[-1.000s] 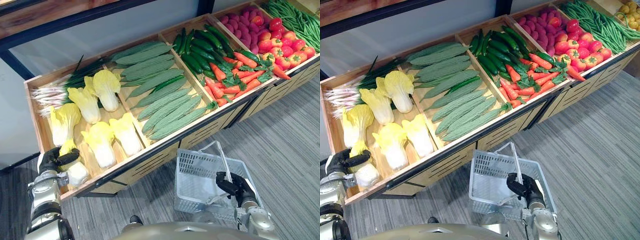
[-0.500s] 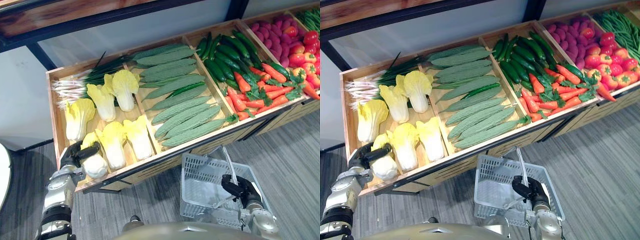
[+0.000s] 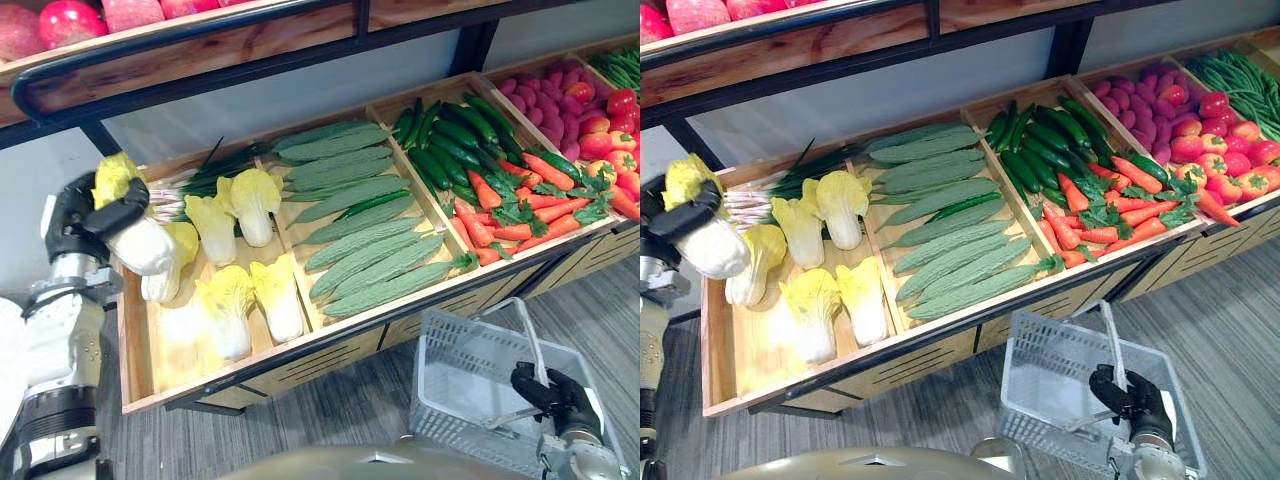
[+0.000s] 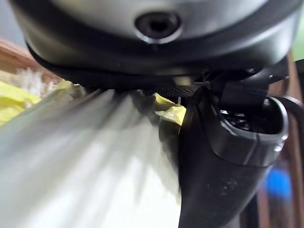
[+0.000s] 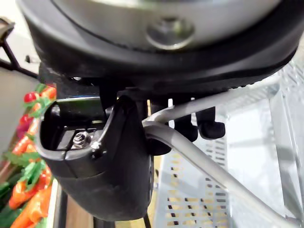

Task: Pick vegetable in the basket

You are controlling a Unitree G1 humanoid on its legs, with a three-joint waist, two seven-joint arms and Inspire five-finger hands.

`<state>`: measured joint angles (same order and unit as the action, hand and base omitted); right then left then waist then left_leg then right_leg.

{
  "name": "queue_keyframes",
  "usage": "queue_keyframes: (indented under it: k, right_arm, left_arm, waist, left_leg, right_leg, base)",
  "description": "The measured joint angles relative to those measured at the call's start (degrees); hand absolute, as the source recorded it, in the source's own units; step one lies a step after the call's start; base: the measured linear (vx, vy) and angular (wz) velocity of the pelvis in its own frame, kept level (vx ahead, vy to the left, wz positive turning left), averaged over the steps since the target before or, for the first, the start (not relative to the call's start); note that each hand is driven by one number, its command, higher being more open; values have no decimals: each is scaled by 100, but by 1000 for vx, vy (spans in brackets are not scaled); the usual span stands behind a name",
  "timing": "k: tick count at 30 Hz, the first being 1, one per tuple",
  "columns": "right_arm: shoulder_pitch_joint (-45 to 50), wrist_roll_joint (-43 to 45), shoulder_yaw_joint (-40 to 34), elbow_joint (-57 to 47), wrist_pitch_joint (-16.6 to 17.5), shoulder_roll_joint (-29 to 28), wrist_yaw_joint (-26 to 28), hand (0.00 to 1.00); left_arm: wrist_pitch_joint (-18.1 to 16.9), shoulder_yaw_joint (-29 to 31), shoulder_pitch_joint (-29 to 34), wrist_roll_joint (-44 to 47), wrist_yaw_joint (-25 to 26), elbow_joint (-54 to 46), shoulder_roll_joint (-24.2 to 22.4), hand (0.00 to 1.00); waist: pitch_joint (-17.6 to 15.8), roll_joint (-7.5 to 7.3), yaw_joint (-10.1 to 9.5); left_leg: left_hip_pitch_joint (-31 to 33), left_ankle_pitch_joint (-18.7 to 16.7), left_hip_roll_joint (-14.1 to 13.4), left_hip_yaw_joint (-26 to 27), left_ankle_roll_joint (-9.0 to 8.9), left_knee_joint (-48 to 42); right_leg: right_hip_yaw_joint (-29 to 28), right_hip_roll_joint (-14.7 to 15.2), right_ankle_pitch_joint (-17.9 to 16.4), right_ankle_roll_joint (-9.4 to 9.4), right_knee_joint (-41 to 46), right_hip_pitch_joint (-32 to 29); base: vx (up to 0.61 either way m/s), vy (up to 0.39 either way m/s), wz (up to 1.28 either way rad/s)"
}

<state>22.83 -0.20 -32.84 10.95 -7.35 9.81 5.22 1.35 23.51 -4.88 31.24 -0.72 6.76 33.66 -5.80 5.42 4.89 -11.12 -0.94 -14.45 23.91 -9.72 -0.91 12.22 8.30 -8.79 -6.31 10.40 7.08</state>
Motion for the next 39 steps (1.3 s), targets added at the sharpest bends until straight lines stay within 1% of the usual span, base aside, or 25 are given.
queue_keyframes:
  k: [5,9,12,13,16,17,19,20,21,22,23,24,26,28,31,33,34,37,39]
  right_arm:
    - [-101,125,-640,-59,0,1,-110,0]
    - [-251,292,-1038,-75,0,13,-256,0]
    - [-346,289,-1321,-203,-8,43,-403,0]
    - [-354,292,-1414,-298,-10,106,-443,0]
    - [-400,388,-1554,-575,-10,388,-476,0]
    - [-439,391,-1585,-814,-8,495,-476,0]
    - [-529,393,-1609,-1023,4,570,-474,0]
    - [-587,394,-1614,-1160,14,599,-473,0]
    - [-589,409,-1625,-1290,45,619,-473,0]
    - [-599,456,-1629,-1361,52,622,-473,0]
    - [-604,523,-1629,-1477,64,622,-467,0]
    - [-603,569,-1635,-1564,66,623,-467,0]
    - [-610,644,-1627,-1637,80,631,-436,0]
    - [-606,862,-1566,-1646,99,764,-330,0]
    - [-572,962,-1450,-1680,99,1067,-215,0]
    - [-522,978,-1299,-2009,100,1305,-9,0]
    - [-486,999,-1289,-2115,106,1338,50,0]
    - [-372,1165,-1152,-2511,296,1595,264,0]
    - [-345,1303,-1052,-2762,492,1775,445,0]
  left_arm:
    - [-41,153,-1,12,120,-240,225,0]
    - [-113,144,-17,13,145,-409,282,0]
    - [-137,-90,-17,12,114,-802,280,0]
    - [-140,-249,-17,12,59,-967,278,0]
    - [-162,-757,-17,12,-145,-1262,268,0]
    - [-162,-1108,-18,11,-283,-1379,249,0]
    - [-161,-1537,-24,10,-403,-1492,197,0]
    - [-158,-1885,-28,9,-519,-1564,163,0]
    - [-150,-2232,-34,9,-618,-1632,48,0]
    - [-149,-2397,-40,9,-683,-1657,-20,0]
    - [-132,-2720,-69,9,-779,-1663,-105,0]
    - [-106,-3049,-142,7,-855,-1663,-160,0]
    - [-104,-3396,-277,7,-969,-1667,-182,0]
    - [-102,-3745,-444,4,-1135,-1682,-218,0]
    - [-102,-4008,-582,5,-1183,-1684,-318,0]
    - [-102,-4236,-655,4,-1213,-1682,-424,0]
    - [-102,-4314,-681,5,-1221,-1682,-432,0]
    - [-101,-4577,-700,5,-1265,-1681,-460,0]
    - [-100,-4691,-703,7,-1315,-1680,-469,0]
  waist:
    - [111,-129,-11]
    - [151,-156,5]
    - [152,-157,7]
    - [154,-155,14]
    - [180,-137,136]
    - [219,-156,194]
    - [258,-164,276]
    - [280,-223,335]
    - [351,-229,393]
    - [356,-233,425]
    - [349,-260,497]
    - [379,-261,523]
    - [384,-264,564]
    - [386,-263,664]
    - [391,-256,725]
    - [392,-253,816]
    - [391,-254,825]
    - [383,-268,874]
    - [382,-274,910]
  left_leg:
    - [-31,1,0,-33,1,7]
    - [-39,1,6,-42,3,12]
    - [-28,8,38,-27,12,27]
    - [-26,10,66,1,16,33]
    - [-26,10,109,69,16,90]
    - [-18,10,125,107,16,112]
    - [-11,11,137,163,17,112]
    - [24,21,160,176,28,112]
    - [64,33,172,211,31,110]
    - [67,42,175,228,21,111]
    - [61,49,182,239,17,111]
    - [59,51,189,284,12,110]
    - [61,60,200,348,-1,110]
    - [62,69,216,425,0,115]
    - [58,69,242,540,0,121]
    - [56,68,271,644,0,127]
    - [54,68,275,660,-1,127]
    - [47,63,307,757,-4,129]
    - [53,63,310,777,-3,127]
  right_leg:
    - [-1,7,-22,32,104,-3]
    - [-14,19,-28,38,169,-44]
    - [-117,47,-54,36,274,-145]
    - [-151,72,-68,14,303,-192]
    - [-221,100,-72,7,379,-309]
    - [-303,100,-73,6,409,-393]
    - [-377,102,-76,0,453,-477]
    - [-415,117,-89,-25,455,-522]
    - [-466,122,-77,-52,464,-603]
    - [-484,122,-71,-61,467,-619]
    - [-505,126,-60,-79,474,-624]
    - [-561,126,-54,-88,503,-677]
    - [-639,126,-49,-93,562,-758]
    - [-732,125,-30,-117,600,-840]
    - [-855,125,-13,-132,651,-948]
    - [-973,122,28,-157,652,-1024]
    - [-992,122,39,-168,651,-1035]
    - [-1104,123,110,-201,618,-1086]
    - [-1118,123,186,-225,522,-1067]
  base:
    - [-10,-7,3]
    - [-51,-9,-1]
    - [-62,-2,-8]
    - [-77,3,-14]
    - [-93,12,-15]
    - [-109,16,-24]
    - [-84,3,-23]
    - [-103,-7,-18]
    - [-115,-8,-15]
    - [-106,-4,-12]
    - [-91,3,-13]
    - [-73,5,-16]
    - [-47,4,-18]
    - [-48,4,-21]
    - [-23,7,-20]
    - [-22,15,-22]
    - [-16,19,-19]
    - [-26,22,-16]
    - [-36,13,-5]
